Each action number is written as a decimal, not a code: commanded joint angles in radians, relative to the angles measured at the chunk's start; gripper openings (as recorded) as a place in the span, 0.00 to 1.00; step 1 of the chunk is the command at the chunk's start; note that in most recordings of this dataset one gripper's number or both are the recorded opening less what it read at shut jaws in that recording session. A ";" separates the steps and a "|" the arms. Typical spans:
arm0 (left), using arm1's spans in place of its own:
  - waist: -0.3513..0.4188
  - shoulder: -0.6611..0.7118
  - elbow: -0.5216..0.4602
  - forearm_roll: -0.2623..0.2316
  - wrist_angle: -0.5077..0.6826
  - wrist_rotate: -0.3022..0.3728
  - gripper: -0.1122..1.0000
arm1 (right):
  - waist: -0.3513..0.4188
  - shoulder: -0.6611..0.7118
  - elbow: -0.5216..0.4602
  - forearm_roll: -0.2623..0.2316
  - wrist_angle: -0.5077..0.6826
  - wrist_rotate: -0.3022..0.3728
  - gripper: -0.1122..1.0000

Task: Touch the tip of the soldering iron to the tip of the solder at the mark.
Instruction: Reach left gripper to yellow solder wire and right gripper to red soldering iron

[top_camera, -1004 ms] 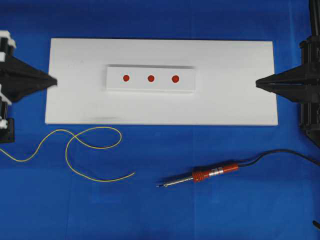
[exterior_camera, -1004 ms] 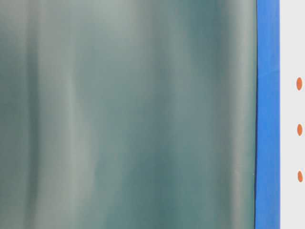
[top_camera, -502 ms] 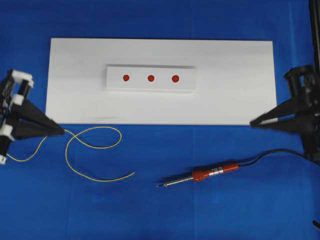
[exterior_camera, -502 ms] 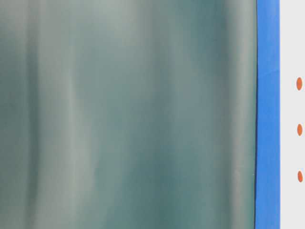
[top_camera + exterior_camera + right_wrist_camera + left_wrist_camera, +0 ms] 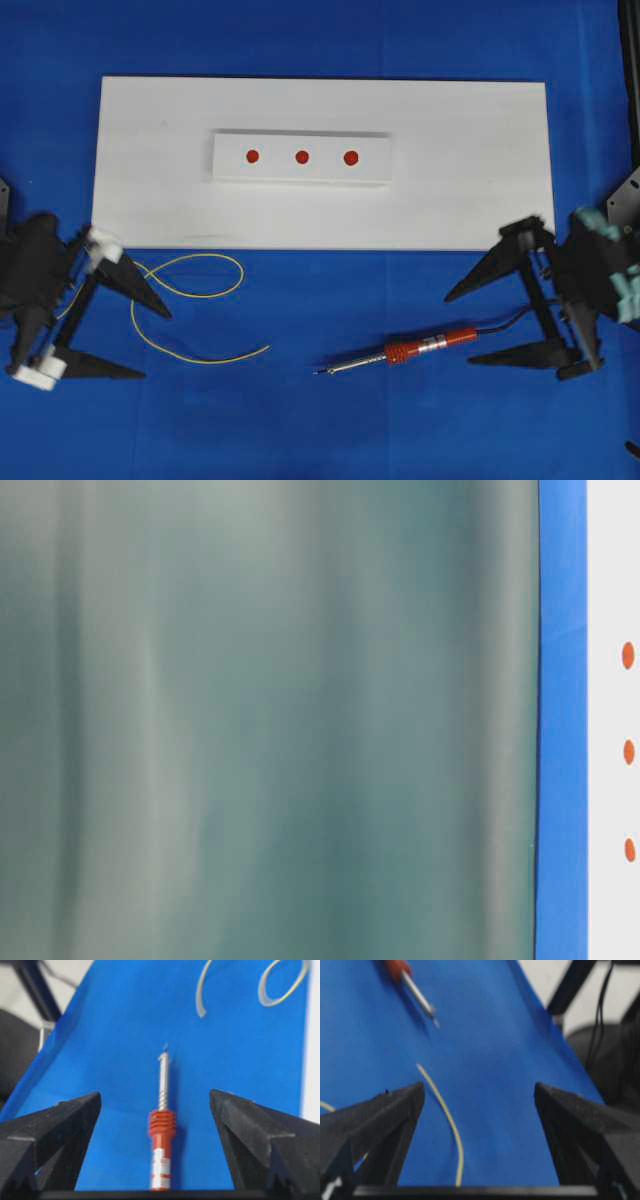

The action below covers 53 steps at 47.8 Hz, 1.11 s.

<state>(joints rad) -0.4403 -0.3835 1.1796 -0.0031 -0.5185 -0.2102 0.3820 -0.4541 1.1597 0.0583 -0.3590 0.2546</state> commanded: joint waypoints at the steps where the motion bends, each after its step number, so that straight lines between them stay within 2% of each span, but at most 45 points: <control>1: -0.031 0.087 -0.034 -0.002 -0.046 -0.002 0.85 | 0.028 0.097 -0.017 0.046 -0.066 0.002 0.85; 9: -0.066 0.261 -0.043 -0.002 -0.166 -0.002 0.85 | 0.075 0.287 -0.035 0.137 -0.172 0.002 0.86; 14: -0.064 0.351 -0.049 -0.005 -0.222 -0.002 0.85 | 0.086 0.377 -0.057 0.169 -0.206 0.002 0.86; 30: -0.038 0.534 -0.107 -0.015 -0.232 0.006 0.83 | 0.092 0.512 -0.086 0.183 -0.284 -0.011 0.85; 42: -0.005 0.565 -0.130 -0.015 -0.222 0.014 0.78 | 0.092 0.569 -0.084 0.212 -0.336 -0.034 0.84; 47: -0.005 0.565 -0.132 -0.015 -0.196 0.014 0.70 | 0.092 0.584 -0.086 0.232 -0.336 -0.054 0.79; 53: -0.003 0.565 -0.143 -0.015 -0.147 0.012 0.45 | 0.092 0.591 -0.086 0.238 -0.342 -0.080 0.63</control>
<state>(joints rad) -0.4495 0.1887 1.0523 -0.0153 -0.6888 -0.1963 0.4725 0.1442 1.0815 0.2915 -0.6888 0.1825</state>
